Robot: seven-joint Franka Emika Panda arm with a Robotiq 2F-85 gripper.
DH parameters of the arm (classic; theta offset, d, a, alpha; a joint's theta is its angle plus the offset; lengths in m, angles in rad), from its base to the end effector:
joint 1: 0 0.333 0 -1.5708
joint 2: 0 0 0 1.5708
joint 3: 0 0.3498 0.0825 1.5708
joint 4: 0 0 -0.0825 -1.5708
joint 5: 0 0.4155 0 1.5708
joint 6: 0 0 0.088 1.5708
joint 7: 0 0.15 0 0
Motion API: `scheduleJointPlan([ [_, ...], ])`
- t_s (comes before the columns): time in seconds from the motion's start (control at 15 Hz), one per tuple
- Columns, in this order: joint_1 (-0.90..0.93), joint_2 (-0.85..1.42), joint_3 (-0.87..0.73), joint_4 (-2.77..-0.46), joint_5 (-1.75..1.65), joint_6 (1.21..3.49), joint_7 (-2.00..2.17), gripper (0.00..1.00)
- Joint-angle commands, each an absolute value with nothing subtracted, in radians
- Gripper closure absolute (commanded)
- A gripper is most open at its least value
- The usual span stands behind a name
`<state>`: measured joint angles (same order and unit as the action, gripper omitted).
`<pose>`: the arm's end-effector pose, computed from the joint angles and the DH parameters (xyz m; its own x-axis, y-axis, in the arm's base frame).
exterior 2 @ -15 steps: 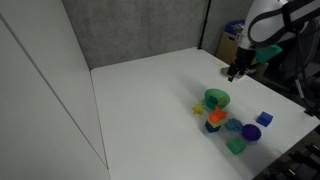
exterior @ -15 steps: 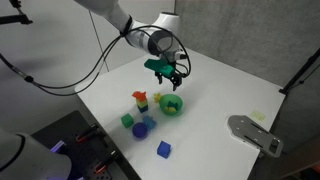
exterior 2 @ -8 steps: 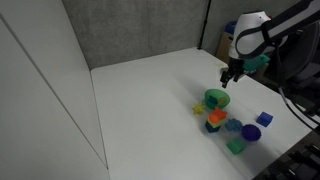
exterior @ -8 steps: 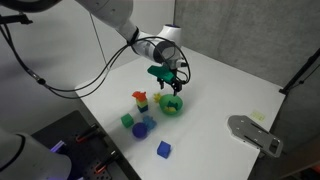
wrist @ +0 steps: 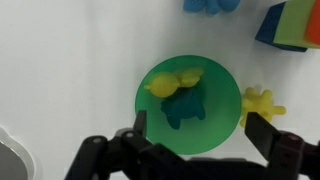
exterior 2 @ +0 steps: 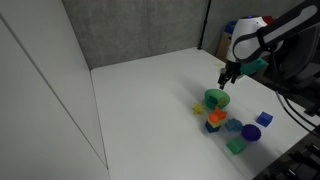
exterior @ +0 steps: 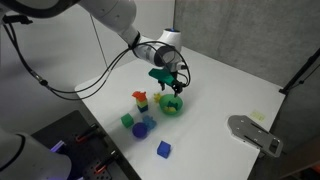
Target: Take the blue thong out of the bowl and place it on the blue block
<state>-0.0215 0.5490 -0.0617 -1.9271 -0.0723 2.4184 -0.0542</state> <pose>0.6514 -0.0564 0.1584 0.9974 0.0323 -0.0638 0.0370 -0.9966 0.0734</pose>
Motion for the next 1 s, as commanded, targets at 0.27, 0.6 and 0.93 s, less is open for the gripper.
scheduleJointPlan([
  [0.27,-0.010,0.737,-0.048,-1.776,-0.086,2.501,-0.042,0.00],
  [0.6,0.008,0.856,-0.064,-1.669,-0.120,2.486,-0.064,0.00],
  [0.93,0.021,0.933,-0.081,-1.593,-0.198,2.489,-0.088,0.00],
])
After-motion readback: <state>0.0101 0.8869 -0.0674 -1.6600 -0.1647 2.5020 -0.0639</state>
